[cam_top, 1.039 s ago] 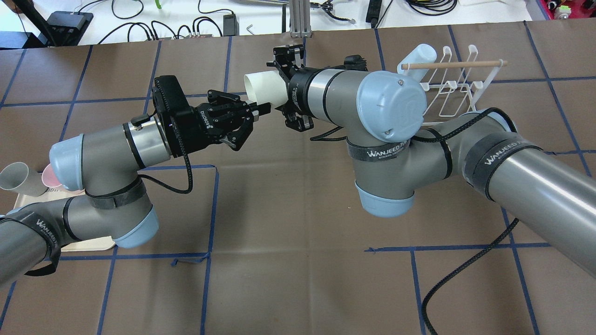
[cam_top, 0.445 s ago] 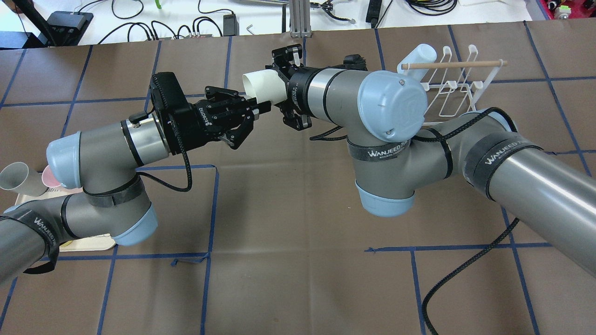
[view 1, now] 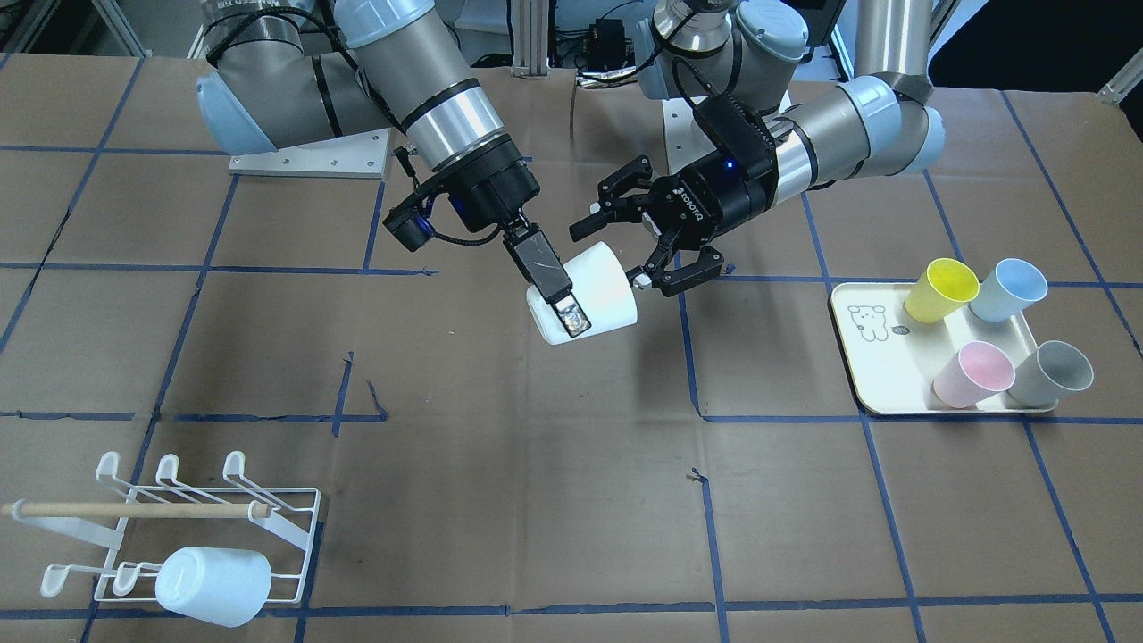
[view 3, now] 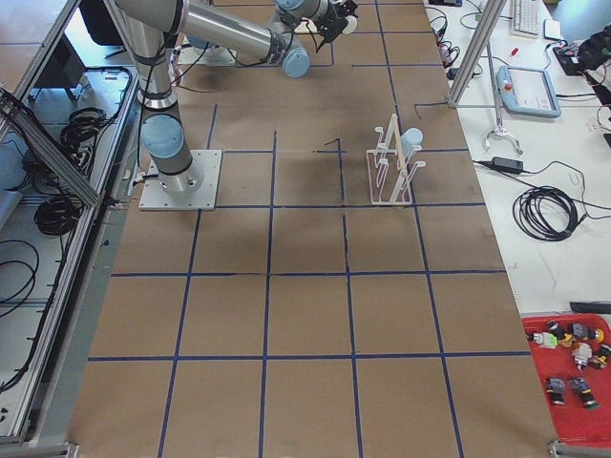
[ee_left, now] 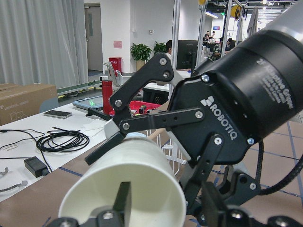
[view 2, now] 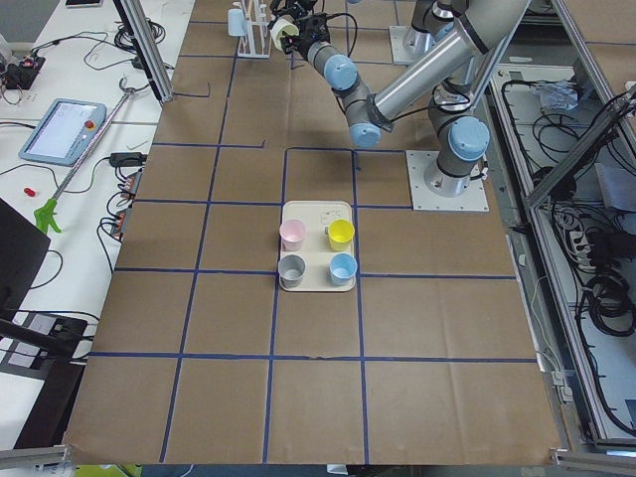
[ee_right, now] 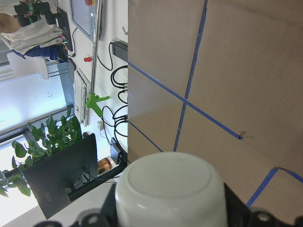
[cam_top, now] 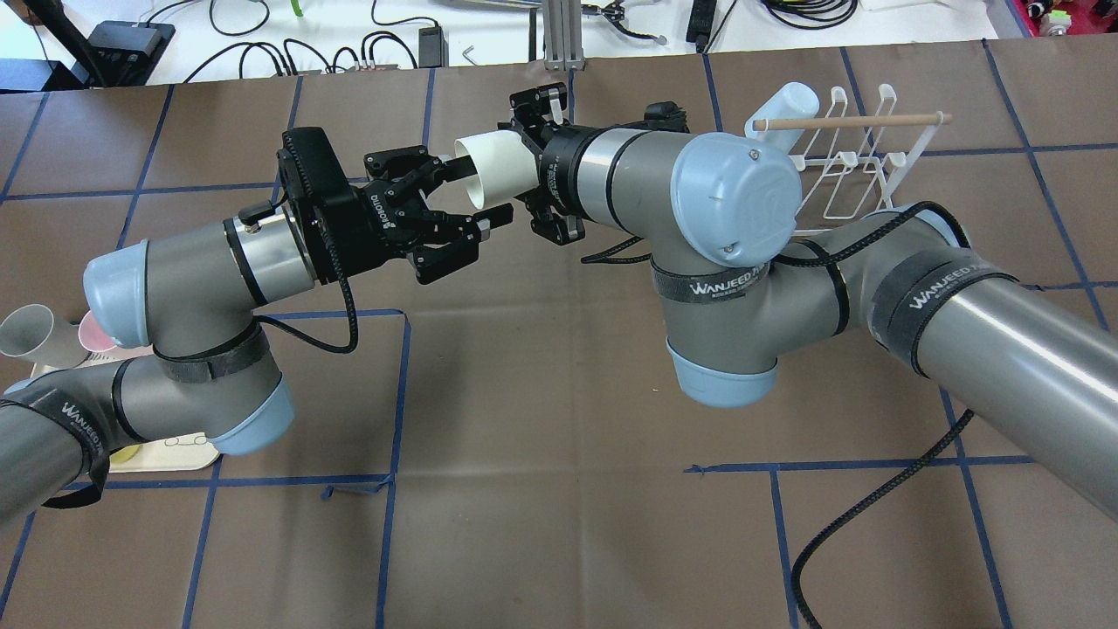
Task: Transfer IKEA cup to right arm and place on rack
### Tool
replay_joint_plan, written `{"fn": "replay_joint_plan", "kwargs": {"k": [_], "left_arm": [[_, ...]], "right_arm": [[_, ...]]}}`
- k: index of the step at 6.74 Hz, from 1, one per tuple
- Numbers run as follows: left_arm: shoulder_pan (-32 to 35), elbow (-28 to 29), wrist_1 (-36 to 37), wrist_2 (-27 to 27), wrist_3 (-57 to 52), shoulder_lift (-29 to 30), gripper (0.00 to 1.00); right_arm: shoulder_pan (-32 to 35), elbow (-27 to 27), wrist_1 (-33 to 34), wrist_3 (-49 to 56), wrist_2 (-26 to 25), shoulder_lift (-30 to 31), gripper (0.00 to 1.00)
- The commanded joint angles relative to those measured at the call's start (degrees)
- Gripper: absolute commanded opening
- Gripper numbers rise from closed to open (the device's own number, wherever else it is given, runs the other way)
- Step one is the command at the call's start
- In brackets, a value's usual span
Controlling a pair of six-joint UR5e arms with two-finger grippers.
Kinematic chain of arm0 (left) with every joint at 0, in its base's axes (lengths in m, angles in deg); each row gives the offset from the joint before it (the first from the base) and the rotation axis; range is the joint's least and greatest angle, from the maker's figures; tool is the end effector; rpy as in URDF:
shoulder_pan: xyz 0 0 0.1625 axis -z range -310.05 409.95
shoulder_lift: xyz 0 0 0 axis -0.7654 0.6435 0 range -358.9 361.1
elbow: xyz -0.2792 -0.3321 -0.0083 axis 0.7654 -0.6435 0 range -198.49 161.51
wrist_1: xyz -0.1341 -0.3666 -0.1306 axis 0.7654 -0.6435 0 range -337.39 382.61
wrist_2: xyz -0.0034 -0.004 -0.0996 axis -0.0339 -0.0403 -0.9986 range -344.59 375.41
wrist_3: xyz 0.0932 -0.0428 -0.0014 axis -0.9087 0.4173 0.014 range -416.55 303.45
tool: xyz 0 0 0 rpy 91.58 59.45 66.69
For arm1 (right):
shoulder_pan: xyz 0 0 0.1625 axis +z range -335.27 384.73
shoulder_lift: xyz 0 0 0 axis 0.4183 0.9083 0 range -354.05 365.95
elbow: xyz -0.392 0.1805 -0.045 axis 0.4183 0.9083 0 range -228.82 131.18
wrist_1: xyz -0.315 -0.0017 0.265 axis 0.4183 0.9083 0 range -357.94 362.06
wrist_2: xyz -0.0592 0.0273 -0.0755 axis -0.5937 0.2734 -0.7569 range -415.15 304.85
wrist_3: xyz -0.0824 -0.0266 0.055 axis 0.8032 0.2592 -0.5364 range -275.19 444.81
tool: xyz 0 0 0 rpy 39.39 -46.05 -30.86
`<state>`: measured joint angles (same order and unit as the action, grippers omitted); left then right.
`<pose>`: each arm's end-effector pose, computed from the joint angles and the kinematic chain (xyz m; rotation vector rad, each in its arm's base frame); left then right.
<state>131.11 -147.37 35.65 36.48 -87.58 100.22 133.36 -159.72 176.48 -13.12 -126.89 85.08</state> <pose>-0.1622 -0.4470 0.3621 -1.0332 -1.7349 1.3763 0.3328 -0.4692 0.4038 1.2639 1.7980 -0.2705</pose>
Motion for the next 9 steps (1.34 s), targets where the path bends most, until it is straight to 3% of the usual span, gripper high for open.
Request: {"fn": "replay_joint_plan", "kwargs": {"k": [1,3,5,6,7,8,9], "left_arm": [[-1.1,0.1,-0.4,0.0,1.0,-0.2,0.98],[-9.1,-0.4,-0.4,-0.8,1.0,-1.0,0.98],[-11.6,0.3,-2.7,1.3,3.1,-1.1,0.98],[-11.3,1.4,-4.7,11.3,4.7,-1.6,0.98],[-10.8,4.9,-9.8,16.8,5.6,-1.4,0.99],[-9.0,9.7,-19.6,23.5,5.6,-1.4,0.99],[-4.4,16.0,-29.2,35.8,5.7,-0.9,0.99]], "right_arm": [[-0.1,0.3,0.0,0.1,-0.7,-0.2,0.33],[-2.2,1.2,0.0,4.0,-0.8,-0.6,0.26],[-8.0,0.9,0.6,15.9,-0.3,-0.5,0.20],[-10.0,0.8,0.9,23.2,-0.4,-0.8,0.18],[-12.1,0.7,3.3,33.6,-0.8,-1.1,0.10],[-15.1,0.6,3.5,40.8,-0.8,-1.0,0.09],[-18.4,0.8,3.6,51.2,-0.5,-1.1,0.09]]}}
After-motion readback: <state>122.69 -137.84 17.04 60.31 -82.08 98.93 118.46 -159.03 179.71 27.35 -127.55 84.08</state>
